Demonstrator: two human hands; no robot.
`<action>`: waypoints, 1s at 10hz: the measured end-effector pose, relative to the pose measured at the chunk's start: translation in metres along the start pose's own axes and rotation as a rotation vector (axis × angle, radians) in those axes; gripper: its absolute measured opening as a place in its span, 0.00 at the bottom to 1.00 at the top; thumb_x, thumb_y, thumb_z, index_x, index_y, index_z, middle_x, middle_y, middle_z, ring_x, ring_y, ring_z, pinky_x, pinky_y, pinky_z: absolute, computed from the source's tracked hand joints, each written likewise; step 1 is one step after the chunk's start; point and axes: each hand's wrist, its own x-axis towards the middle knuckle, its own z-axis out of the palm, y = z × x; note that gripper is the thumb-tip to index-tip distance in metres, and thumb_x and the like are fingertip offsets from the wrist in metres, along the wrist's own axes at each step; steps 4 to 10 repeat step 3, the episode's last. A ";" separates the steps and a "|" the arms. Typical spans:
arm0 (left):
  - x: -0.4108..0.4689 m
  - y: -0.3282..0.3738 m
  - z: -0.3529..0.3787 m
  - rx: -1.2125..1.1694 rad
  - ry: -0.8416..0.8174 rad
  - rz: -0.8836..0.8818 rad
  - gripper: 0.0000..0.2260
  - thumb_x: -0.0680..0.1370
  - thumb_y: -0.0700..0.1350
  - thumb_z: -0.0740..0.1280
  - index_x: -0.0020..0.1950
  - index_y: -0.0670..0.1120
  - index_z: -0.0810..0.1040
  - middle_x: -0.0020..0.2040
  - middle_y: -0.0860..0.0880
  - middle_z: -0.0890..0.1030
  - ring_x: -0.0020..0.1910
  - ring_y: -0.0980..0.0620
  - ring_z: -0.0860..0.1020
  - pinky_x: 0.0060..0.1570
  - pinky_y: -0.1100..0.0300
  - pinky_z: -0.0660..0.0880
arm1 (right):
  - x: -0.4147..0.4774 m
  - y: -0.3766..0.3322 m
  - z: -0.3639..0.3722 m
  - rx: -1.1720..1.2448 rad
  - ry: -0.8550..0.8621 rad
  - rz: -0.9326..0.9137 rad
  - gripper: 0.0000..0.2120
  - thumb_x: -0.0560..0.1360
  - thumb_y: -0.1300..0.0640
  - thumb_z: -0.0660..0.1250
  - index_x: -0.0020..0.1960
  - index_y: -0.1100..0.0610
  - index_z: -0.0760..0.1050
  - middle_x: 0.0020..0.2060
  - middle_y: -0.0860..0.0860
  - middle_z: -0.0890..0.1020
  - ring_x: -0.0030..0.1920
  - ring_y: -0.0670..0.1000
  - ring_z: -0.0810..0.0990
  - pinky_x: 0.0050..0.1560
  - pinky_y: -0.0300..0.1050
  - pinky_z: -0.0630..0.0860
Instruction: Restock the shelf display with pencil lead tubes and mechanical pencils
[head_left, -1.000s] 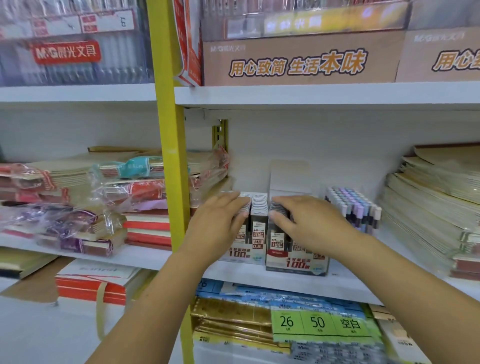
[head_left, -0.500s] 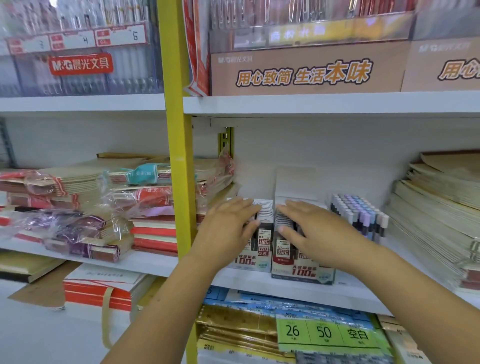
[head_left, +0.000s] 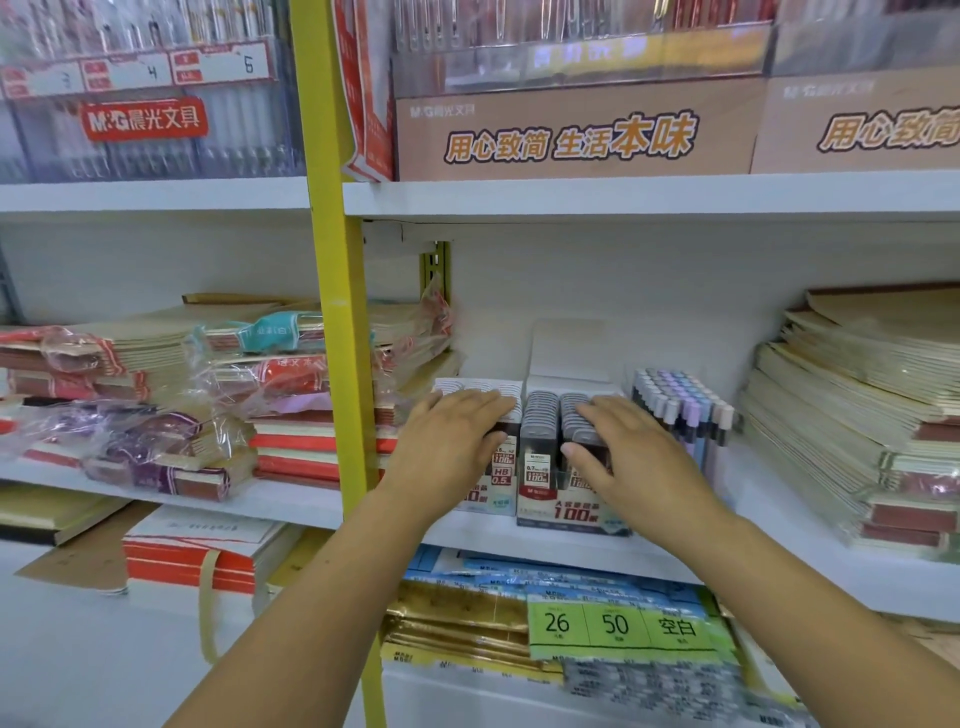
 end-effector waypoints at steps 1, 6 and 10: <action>0.001 0.004 -0.007 -0.002 -0.045 -0.019 0.20 0.84 0.53 0.59 0.77 0.56 0.66 0.76 0.55 0.70 0.76 0.53 0.66 0.76 0.48 0.57 | 0.002 -0.002 -0.001 0.013 -0.039 0.008 0.31 0.80 0.38 0.54 0.77 0.53 0.58 0.76 0.50 0.62 0.77 0.50 0.54 0.75 0.46 0.52; -0.051 0.026 -0.042 -0.089 0.134 0.045 0.19 0.83 0.52 0.60 0.73 0.51 0.73 0.71 0.51 0.76 0.70 0.50 0.73 0.70 0.51 0.66 | -0.066 -0.008 -0.034 0.214 0.119 -0.137 0.27 0.80 0.38 0.51 0.75 0.47 0.62 0.74 0.43 0.65 0.75 0.41 0.56 0.73 0.39 0.52; -0.051 0.026 -0.042 -0.089 0.134 0.045 0.19 0.83 0.52 0.60 0.73 0.51 0.73 0.71 0.51 0.76 0.70 0.50 0.73 0.70 0.51 0.66 | -0.066 -0.008 -0.034 0.214 0.119 -0.137 0.27 0.80 0.38 0.51 0.75 0.47 0.62 0.74 0.43 0.65 0.75 0.41 0.56 0.73 0.39 0.52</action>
